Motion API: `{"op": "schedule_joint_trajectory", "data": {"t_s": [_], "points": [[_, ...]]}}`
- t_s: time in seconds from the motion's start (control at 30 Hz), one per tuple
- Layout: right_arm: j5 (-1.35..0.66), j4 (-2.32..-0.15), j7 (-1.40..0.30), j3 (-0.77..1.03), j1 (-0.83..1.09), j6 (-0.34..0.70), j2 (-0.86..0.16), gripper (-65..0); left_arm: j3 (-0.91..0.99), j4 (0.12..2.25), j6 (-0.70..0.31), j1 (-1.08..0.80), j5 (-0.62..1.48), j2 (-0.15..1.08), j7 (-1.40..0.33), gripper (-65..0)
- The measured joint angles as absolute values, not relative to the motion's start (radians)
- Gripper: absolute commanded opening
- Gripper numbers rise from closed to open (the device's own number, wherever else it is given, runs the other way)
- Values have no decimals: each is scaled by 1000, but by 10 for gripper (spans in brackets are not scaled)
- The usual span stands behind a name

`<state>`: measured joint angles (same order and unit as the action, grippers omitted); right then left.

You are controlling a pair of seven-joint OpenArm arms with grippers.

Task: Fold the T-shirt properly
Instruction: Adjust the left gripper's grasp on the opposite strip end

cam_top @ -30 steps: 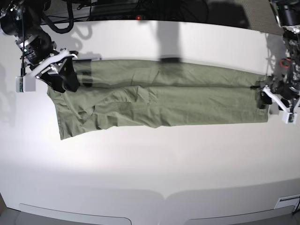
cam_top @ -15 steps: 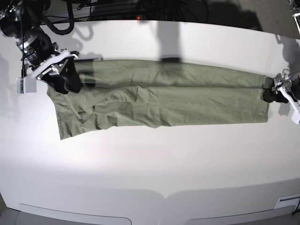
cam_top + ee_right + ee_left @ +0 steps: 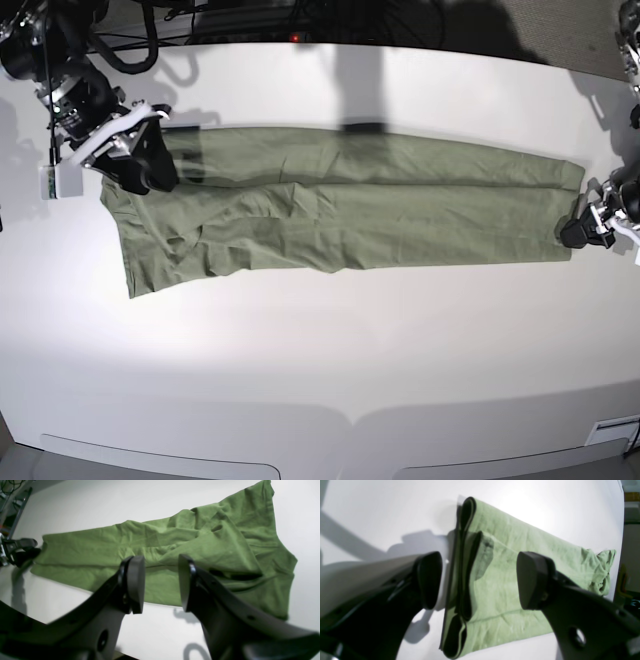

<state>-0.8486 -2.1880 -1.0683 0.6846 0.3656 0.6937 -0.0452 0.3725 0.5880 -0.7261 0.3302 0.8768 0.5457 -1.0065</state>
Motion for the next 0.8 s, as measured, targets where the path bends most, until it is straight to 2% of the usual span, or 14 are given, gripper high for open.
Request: {"op": "schedule_joint_trajectory", "data": {"t_s": [0.13,0.47,0.8], "points": [[-848,-2188,-1068,685,366,694,-75,-423,373,589,-727,330,865,545,-1003,-199],[-894,-2188,-1068,685,366,694,-77,-423,373,603,-734,329,842,543,-1006,-199],[-895,-2188,-1068,685,366,694,-77,-423,366,857,-712,213,794,529,-1057,-199]]}}
